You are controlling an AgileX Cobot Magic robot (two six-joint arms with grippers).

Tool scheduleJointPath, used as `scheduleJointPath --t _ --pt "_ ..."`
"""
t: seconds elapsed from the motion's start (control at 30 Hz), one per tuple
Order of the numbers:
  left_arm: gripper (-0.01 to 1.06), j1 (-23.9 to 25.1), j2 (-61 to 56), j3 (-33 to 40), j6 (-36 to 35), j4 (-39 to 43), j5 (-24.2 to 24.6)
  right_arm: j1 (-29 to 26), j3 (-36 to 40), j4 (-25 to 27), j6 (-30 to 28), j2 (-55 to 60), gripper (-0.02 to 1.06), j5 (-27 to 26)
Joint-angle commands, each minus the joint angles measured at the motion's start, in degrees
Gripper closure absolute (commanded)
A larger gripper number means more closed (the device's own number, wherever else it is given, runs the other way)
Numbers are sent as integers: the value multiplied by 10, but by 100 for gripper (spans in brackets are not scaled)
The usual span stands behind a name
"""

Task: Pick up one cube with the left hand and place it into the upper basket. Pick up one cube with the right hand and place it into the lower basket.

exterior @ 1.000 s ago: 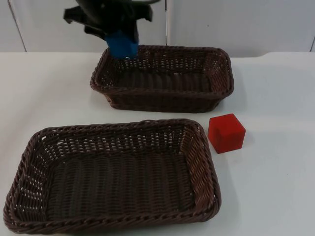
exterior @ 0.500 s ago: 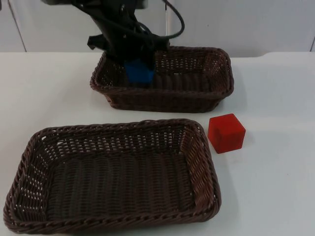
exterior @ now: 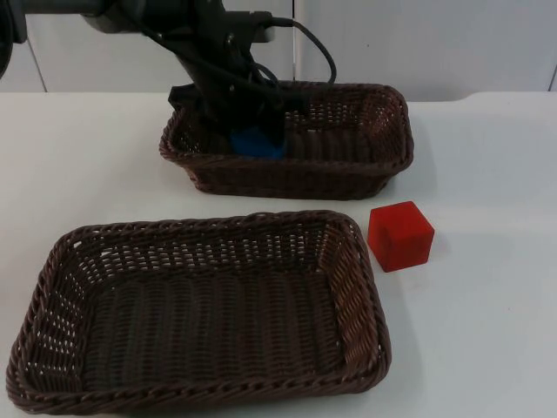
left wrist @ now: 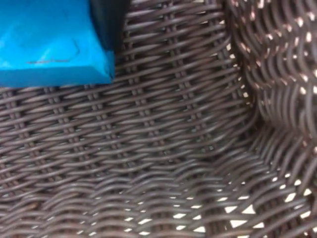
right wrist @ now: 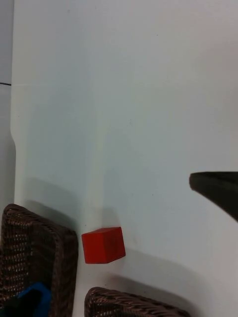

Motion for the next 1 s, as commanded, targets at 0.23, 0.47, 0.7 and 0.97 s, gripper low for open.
scheduleJointPath --t 0.23,0.47,0.7,0.97 --pt "14 -3 -1 -41 0 -29 49 -3 1 -5 -6 -1 0 -4" --pt "14 -3 -15 -83 0 -32 105 -3 1 -5 -6 -1 0 -4" --pt "14 -3 -73 -83 0 -22 118 -3 1 -5 -6 -1 0 -4" --pt "14 -3 -133 -83 -5 -10 141 -3 1 -5 -6 -1 0 -4"
